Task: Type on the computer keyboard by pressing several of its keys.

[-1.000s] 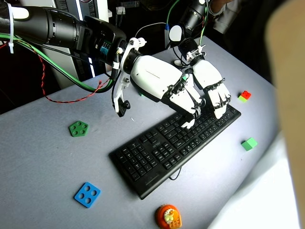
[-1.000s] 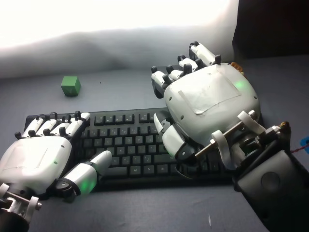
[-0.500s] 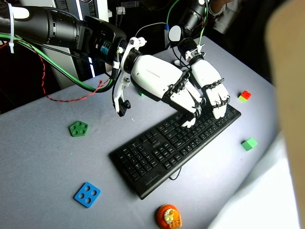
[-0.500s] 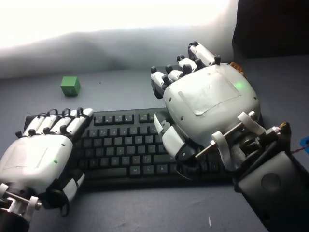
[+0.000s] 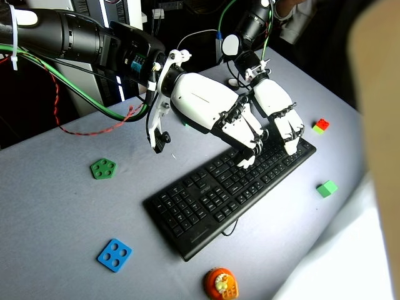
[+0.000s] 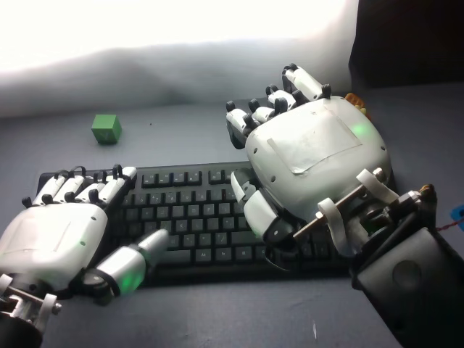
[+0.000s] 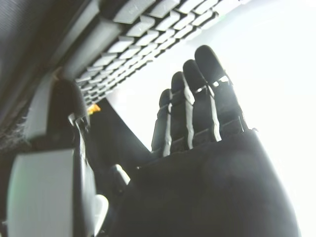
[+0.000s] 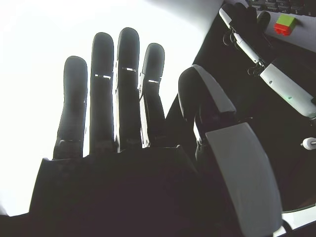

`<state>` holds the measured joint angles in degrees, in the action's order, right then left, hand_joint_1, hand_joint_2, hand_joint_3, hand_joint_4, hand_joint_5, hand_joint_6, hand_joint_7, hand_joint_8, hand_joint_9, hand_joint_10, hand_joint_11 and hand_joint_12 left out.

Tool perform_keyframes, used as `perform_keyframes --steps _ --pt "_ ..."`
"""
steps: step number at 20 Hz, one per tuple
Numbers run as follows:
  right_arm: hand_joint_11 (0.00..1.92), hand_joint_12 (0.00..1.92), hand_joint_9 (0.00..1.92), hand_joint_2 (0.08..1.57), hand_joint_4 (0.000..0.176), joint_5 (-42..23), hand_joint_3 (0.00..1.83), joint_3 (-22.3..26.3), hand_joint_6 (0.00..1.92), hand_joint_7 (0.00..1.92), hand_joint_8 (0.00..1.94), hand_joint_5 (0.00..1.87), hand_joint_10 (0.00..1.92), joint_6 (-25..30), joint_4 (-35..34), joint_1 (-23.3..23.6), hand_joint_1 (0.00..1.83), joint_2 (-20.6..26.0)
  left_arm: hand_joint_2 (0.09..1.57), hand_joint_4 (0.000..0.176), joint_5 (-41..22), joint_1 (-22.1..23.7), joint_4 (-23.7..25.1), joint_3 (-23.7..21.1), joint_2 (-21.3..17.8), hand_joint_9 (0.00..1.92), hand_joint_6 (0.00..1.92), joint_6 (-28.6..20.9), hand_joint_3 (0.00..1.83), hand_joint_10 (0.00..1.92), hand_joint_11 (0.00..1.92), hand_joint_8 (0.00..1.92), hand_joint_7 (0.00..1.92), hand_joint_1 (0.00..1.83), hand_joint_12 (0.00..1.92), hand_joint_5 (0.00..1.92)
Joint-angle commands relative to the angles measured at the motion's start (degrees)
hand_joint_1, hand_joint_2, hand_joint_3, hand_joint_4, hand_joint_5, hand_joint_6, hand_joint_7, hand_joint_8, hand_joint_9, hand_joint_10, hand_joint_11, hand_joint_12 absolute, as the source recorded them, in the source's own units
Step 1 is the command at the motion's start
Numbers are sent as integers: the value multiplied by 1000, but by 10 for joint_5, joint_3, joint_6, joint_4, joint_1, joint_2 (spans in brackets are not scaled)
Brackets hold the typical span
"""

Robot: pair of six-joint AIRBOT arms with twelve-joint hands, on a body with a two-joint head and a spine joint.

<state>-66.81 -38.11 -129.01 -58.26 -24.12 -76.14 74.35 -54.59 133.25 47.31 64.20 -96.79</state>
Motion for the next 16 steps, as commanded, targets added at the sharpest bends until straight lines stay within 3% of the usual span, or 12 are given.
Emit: perform_keyframes --steps 1,2,4,7,9,10,12,15,16 --pt "0 1747 367 1485 0 -34 0 3 945 604 429 384 998 -3 56 4 496 4 1280 7 62 2 32 1 -7 70 12 -1 1 635 0 7 318 0 1289 178" --pt "0 1739 365 1479 0 -34 0 3 933 601 427 390 990 -3 56 4 512 4 1279 6 62 5 32 0 -11 65 9 -1 0 624 0 5 317 0 1291 174" --pt "24 1751 397 1480 0 -34 0 4 932 628 437 417 989 -3 56 4 517 5 1270 29 57 14 32 -1 -21 98 14 -1 0 588 0 5 326 0 1308 199" --pt "0 1739 348 1500 0 -34 4 5 927 588 428 374 1002 -4 56 4 450 6 1298 10 48 27 32 -8 -39 94 9 -1 11 573 0 1 314 0 1308 192" --pt "0 1744 366 1503 0 -34 5 5 928 602 432 378 995 -4 56 4 445 6 1288 28 41 33 32 -14 -50 101 10 -1 5 574 0 6 327 0 1303 197" --pt "3 1750 392 1501 0 -34 4 5 935 623 433 387 981 -4 56 5 448 6 1290 26 37 36 32 -18 -56 104 13 0 6 575 0 8 331 0 1300 204" --pt "0 1740 382 1487 0 -34 0 7 925 613 419 387 977 -4 56 4 501 6 1312 5 29 40 32 -25 -68 86 4 1 14 568 0 0 312 0 1298 184" --pt "14 1748 402 1495 0 -34 1 8 937 631 422 398 974 -4 56 3 474 6 1303 20 11 48 32 -35 -89 104 6 3 8 578 0 0 307 0 1297 190" --pt "2 1748 388 1494 0 -34 0 8 938 618 417 385 971 -4 56 3 478 6 1317 12 6 51 32 -37 -95 101 6 3 14 578 0 0 304 0 1298 190"
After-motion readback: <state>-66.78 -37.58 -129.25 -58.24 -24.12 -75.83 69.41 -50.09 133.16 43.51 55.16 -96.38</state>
